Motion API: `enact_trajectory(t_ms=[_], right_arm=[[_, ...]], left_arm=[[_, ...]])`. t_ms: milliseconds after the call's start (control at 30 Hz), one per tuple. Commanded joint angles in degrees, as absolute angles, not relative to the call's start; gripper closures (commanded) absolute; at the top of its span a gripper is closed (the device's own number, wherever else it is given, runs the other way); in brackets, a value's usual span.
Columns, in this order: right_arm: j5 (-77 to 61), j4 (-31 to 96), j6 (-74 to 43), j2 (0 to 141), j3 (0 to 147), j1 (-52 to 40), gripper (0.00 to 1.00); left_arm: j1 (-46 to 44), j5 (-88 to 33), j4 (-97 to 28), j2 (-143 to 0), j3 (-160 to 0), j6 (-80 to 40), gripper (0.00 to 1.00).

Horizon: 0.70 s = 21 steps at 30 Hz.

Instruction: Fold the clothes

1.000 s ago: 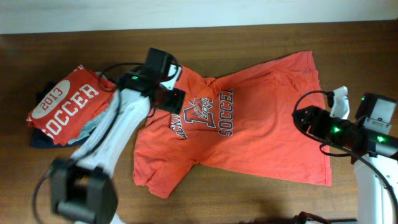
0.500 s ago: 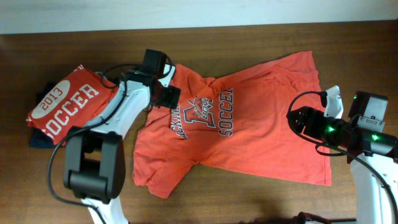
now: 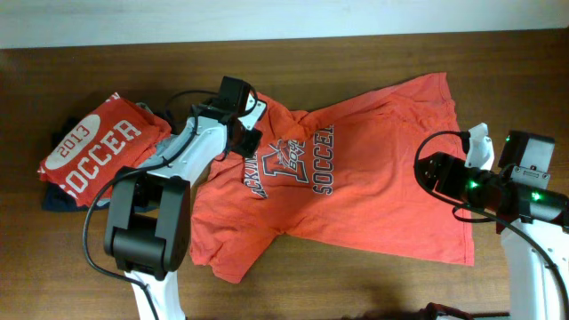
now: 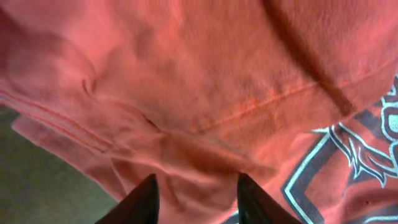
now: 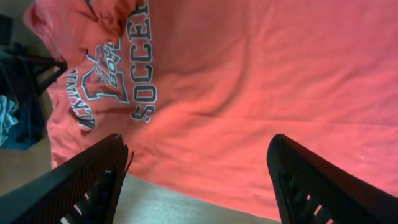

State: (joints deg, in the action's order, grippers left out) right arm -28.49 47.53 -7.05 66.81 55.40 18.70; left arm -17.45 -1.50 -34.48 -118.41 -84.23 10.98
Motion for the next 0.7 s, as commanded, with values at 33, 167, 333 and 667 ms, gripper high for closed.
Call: enact_trajectory(t_ms=[33, 167, 333, 667], right_arm=[[-27.8, 47.5, -6.3, 66.9, 55.9, 18.3, 0.27], [-27.8, 47.5, -6.3, 66.9, 55.9, 18.3, 0.27], [-27.8, 47.5, -6.3, 66.9, 55.9, 18.3, 0.26], [-27.8, 47.6, -6.3, 66.9, 55.9, 18.3, 0.26]], left_arm=[[-17.4, -1.3, -34.4, -119.3, -84.4, 13.0, 0.59], [-17.4, -1.3, -35.9, -120.1, -84.4, 13.0, 0.54], [-17.4, -1.3, -36.5, -121.0, -84.4, 13.0, 0.51], [-17.4, 0.0, -33.3, -122.3, -84.9, 13.8, 1.00]])
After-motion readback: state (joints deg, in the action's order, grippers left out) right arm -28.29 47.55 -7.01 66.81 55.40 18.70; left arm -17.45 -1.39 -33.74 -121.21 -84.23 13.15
